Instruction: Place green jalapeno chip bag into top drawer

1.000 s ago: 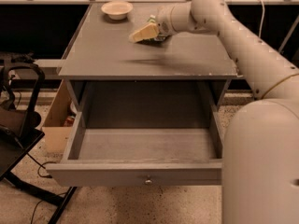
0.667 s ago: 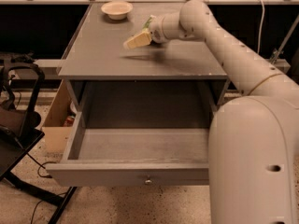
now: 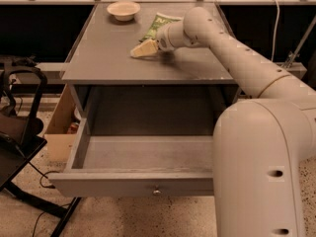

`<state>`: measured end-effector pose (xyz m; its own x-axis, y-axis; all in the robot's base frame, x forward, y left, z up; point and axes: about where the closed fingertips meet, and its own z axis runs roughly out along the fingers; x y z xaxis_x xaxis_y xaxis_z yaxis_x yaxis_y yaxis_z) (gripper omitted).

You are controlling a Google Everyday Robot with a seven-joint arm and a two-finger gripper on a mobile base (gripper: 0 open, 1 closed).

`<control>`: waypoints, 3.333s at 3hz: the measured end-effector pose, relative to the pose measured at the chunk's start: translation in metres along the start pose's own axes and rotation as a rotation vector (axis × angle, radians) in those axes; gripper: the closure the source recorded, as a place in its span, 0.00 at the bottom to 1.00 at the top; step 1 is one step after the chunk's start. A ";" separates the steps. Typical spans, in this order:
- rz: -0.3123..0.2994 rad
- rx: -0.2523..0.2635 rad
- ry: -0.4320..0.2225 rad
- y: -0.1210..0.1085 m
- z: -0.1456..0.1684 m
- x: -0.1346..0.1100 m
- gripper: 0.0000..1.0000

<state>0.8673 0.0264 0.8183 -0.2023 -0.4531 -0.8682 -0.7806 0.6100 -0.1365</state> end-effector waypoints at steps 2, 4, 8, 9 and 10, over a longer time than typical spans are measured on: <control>0.000 0.000 0.000 0.000 0.000 0.000 0.82; 0.000 0.000 0.000 0.000 -0.003 -0.007 1.00; -0.246 -0.002 0.010 0.037 -0.304 -0.047 1.00; -0.257 -0.018 0.053 0.056 -0.370 -0.035 1.00; -0.208 -0.088 0.035 0.082 -0.407 0.006 1.00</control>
Offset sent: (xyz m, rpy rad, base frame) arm 0.0000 0.0000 0.0000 0.0000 0.0000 0.0000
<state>0.5618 -0.1911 0.9957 -0.0503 -0.5864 -0.8085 -0.8561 0.4421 -0.2674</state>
